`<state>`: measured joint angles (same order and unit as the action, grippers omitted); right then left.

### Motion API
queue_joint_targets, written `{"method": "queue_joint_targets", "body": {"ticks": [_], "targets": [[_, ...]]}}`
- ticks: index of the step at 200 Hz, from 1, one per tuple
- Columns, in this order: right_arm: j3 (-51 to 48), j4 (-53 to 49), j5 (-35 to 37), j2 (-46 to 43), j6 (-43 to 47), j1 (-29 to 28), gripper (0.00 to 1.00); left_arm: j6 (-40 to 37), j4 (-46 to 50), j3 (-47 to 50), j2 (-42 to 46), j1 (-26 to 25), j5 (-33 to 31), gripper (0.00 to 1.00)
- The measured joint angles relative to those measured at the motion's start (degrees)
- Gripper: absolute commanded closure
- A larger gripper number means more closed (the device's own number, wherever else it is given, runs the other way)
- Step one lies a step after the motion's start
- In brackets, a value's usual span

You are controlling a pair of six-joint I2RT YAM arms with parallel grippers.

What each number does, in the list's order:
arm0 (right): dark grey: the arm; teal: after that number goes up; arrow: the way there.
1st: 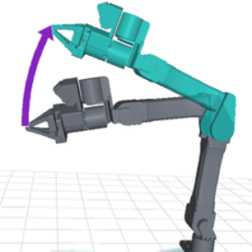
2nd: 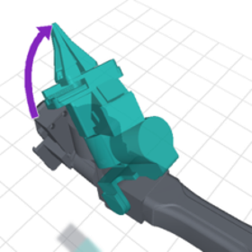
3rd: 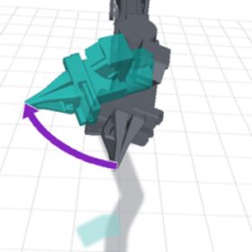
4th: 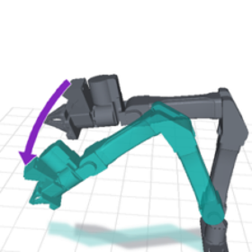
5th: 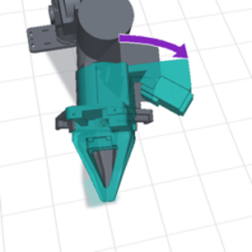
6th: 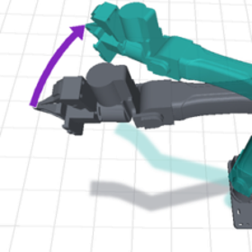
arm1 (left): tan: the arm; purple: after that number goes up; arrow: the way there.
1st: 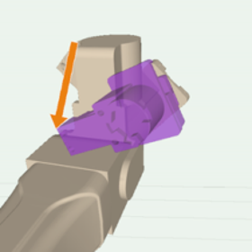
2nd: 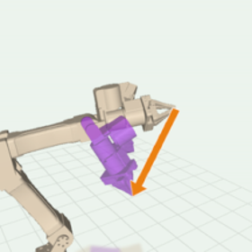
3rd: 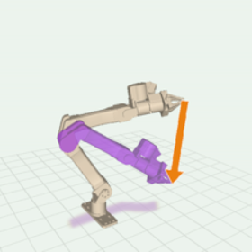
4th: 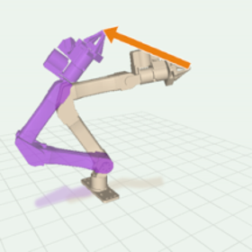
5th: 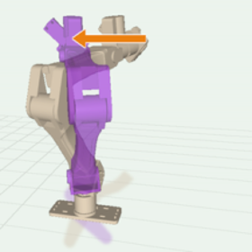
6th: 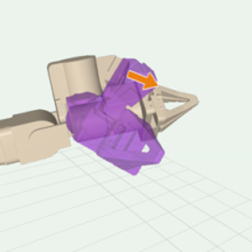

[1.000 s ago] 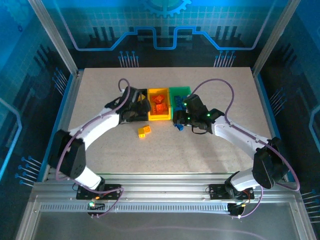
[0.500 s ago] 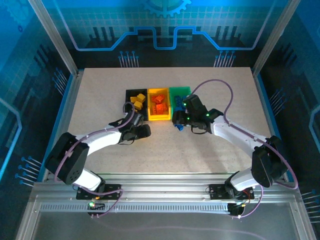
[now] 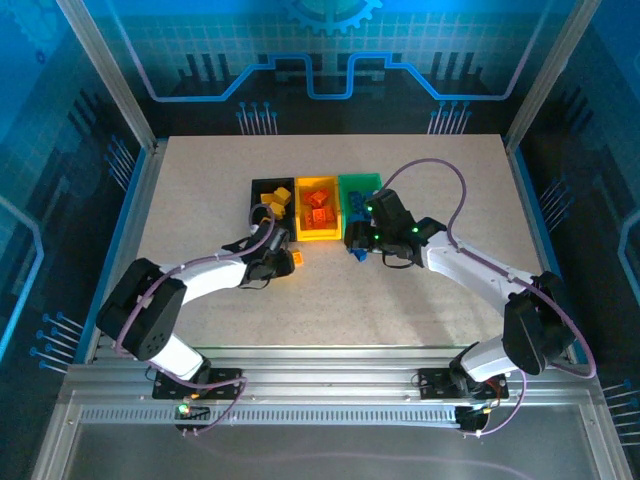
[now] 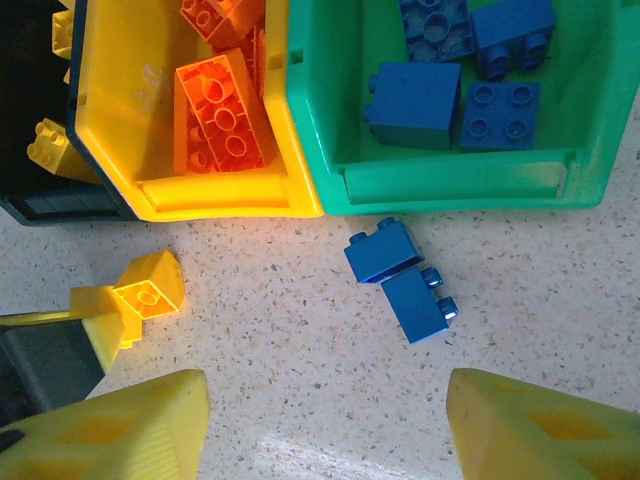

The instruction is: Sort the legos into containers by color

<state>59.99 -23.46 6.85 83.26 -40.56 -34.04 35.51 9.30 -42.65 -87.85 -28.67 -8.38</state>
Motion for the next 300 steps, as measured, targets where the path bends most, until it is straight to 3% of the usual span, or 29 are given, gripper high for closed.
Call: {"method": "queue_joint_targets", "body": {"ticks": [32, 57, 100, 132, 155, 192, 237, 275, 300], "targets": [[0.00, 0.00, -0.02, 0.00, 0.00, 0.00, 0.34, 0.11, 4.70, 1.03, 11.04, 0.02, -1.60, 0.69], [0.00, 0.04, -0.02, 0.00, 0.00, 0.00, 0.34, -0.33, 8.87, -5.75, 13.99, 1.62, -2.73, 0.67], [0.00, 0.00, 0.02, 0.87, -0.44, 0.33, 0.34, -2.27, 10.16, -23.08, -0.39, 8.02, -2.97, 0.56], [0.00, 0.00, 0.22, 1.16, -0.85, 0.85, 0.34, -3.37, 12.39, -34.86, -14.10, 10.47, -2.82, 0.35], [-0.02, 0.00, 0.17, 1.16, -1.07, 1.11, 0.34, -3.65, 14.45, -37.64, -16.92, 11.34, -2.05, 0.21], [-0.68, 0.07, 0.15, 1.14, -1.31, 1.31, 0.34, -4.22, 13.97, -33.73, -10.25, 9.05, -0.76, 0.01], [-1.18, 0.35, 0.09, 1.14, -1.51, 1.51, 0.34, -4.02, 10.95, -18.69, 3.96, -1.44, -0.63, 0.01], [-2.01, 1.27, -0.07, 1.14, -1.97, 1.51, 0.34, -3.43, 7.98, -8.07, 3.45, -7.37, -2.62, 0.02], [-2.91, 1.29, -0.09, 1.14, -2.19, 1.51, 0.35, -2.54, 5.27, -5.81, -0.70, -8.61, -4.72, 0.15]]}}
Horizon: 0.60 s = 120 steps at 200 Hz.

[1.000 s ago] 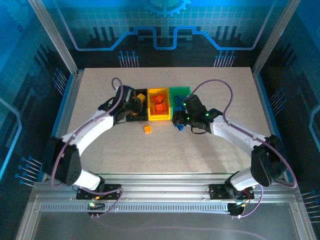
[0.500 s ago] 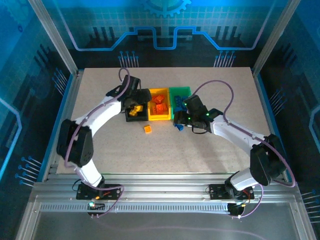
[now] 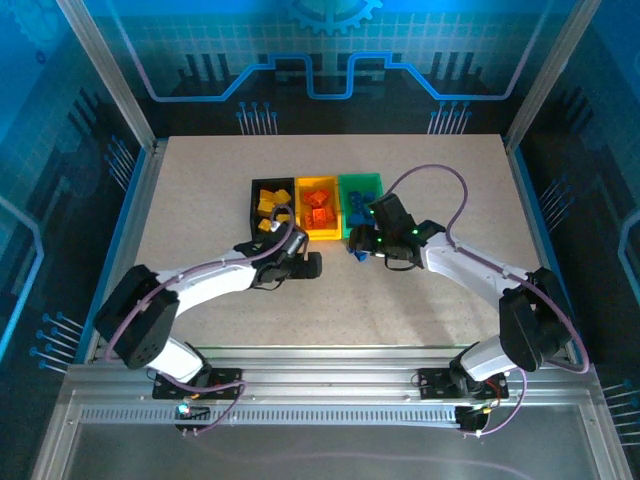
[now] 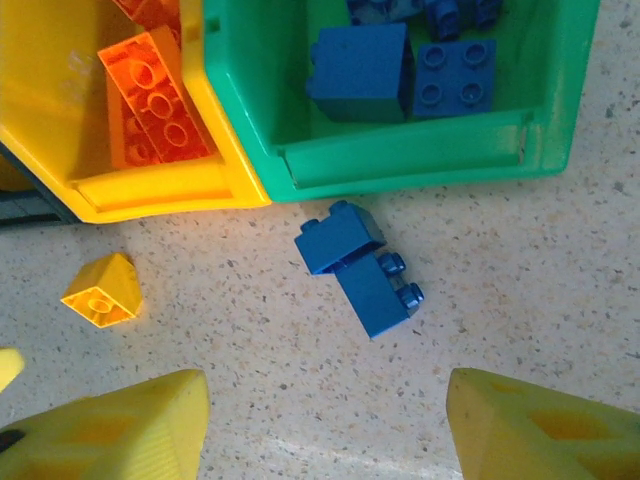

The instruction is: Sort the legos into containers by color

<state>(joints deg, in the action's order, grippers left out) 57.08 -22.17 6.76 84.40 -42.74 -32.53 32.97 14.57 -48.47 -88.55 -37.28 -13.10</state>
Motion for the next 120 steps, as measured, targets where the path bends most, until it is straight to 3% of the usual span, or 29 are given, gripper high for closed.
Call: {"method": "queue_joint_targets", "body": {"ticks": [49, 90, 120], "targets": [[-0.09, -0.04, 0.02, -0.17, -0.17, 0.00, 0.34, 0.37, -5.53, -0.42, -8.57, 2.01, -3.21, 0.25], [-0.09, -0.07, 0.04, -1.60, -0.17, 0.00, 0.34, 1.29, -4.76, -2.25, -10.64, 3.26, -4.96, 0.48], [-0.09, -0.15, 0.07, -2.12, -0.17, 0.04, 0.34, 1.40, -4.42, -2.27, -10.71, 3.72, -5.44, 0.59]]}}
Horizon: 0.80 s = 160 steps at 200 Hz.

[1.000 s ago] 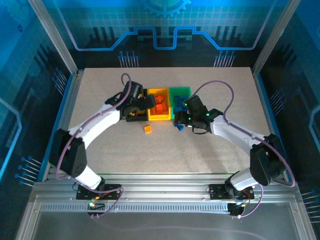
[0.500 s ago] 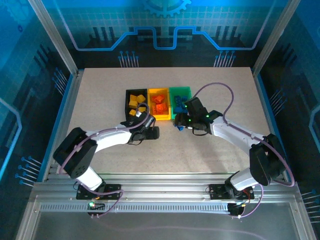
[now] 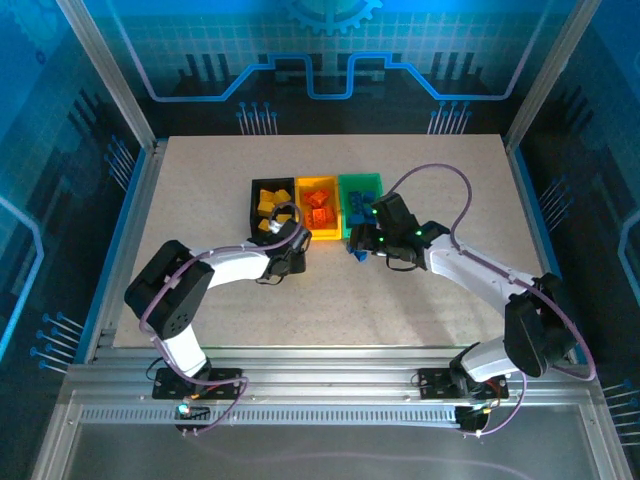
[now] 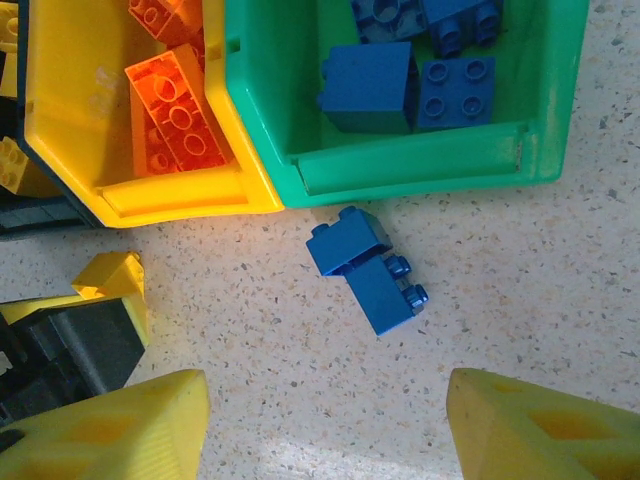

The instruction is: Sort the legos into containers by color

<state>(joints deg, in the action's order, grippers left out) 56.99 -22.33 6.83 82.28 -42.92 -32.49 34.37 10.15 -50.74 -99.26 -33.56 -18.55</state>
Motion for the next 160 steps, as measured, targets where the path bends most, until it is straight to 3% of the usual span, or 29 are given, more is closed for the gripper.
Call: {"method": "queue_joint_targets", "body": {"ticks": [54, 115, 160], "targets": [[0.00, -0.04, -0.02, 0.00, -0.02, 0.04, 0.34, 0.22, -2.56, 3.93, 4.15, 0.42, 1.01, 0.67], [-0.28, 0.15, -0.04, 0.00, -0.63, 0.07, 0.34, 1.27, 3.13, 5.92, 24.35, 0.61, 1.73, 0.66], [-0.44, 0.15, -0.04, 0.00, -0.63, 0.07, 0.34, 1.07, 4.85, -3.04, 17.86, 9.38, 3.63, 0.68]]}}
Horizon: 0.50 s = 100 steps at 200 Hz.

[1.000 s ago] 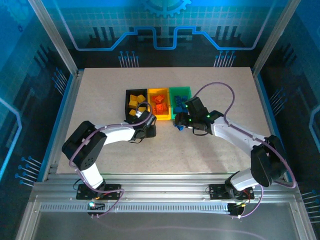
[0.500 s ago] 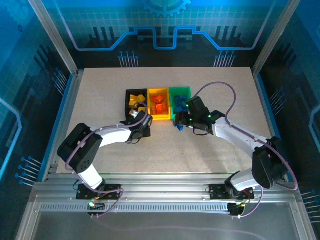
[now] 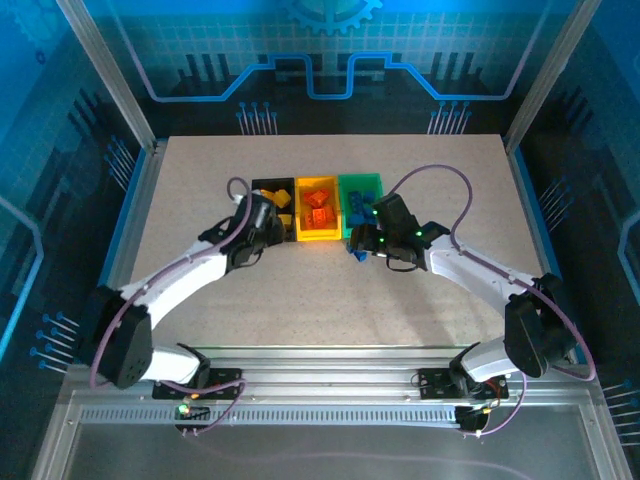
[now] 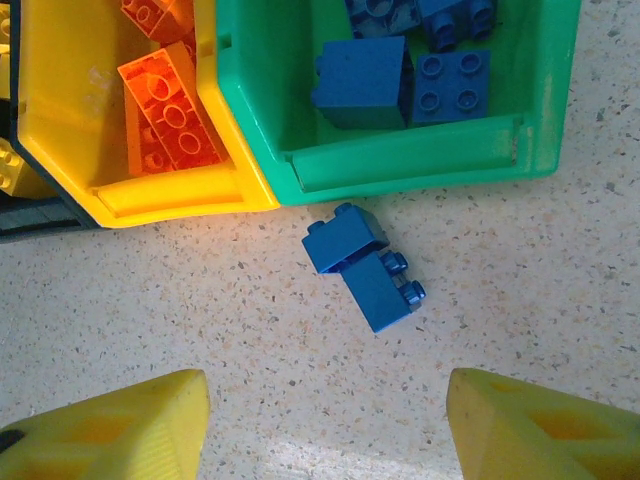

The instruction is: Sort the legos into containers by color

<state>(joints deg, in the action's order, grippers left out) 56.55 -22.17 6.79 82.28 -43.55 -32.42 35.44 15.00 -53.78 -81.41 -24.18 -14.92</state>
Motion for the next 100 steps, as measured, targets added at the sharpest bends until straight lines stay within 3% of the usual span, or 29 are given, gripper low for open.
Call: {"method": "queue_joint_targets", "body": {"ticks": [18, 37, 65, 100], "targets": [[-0.20, -0.04, 0.02, 0.00, 0.00, 0.00, 0.34, -0.50, 0.76, -5.90, -7.26, 2.36, 0.63, 0.67], [-0.66, -0.28, 0.02, 0.00, 0.00, 0.00, 0.34, -1.22, 1.66, -12.26, -14.21, 3.10, 1.18, 0.58], [-2.16, -0.24, -0.37, -0.13, 0.28, 0.09, 0.32, -2.05, 2.16, -17.42, -20.11, 3.48, 1.88, 0.28], [-2.69, -0.13, -1.51, 1.60, 2.38, 0.26, 0.31, -0.92, 2.67, -19.04, -19.98, 3.61, 3.93, 0.07]]}}
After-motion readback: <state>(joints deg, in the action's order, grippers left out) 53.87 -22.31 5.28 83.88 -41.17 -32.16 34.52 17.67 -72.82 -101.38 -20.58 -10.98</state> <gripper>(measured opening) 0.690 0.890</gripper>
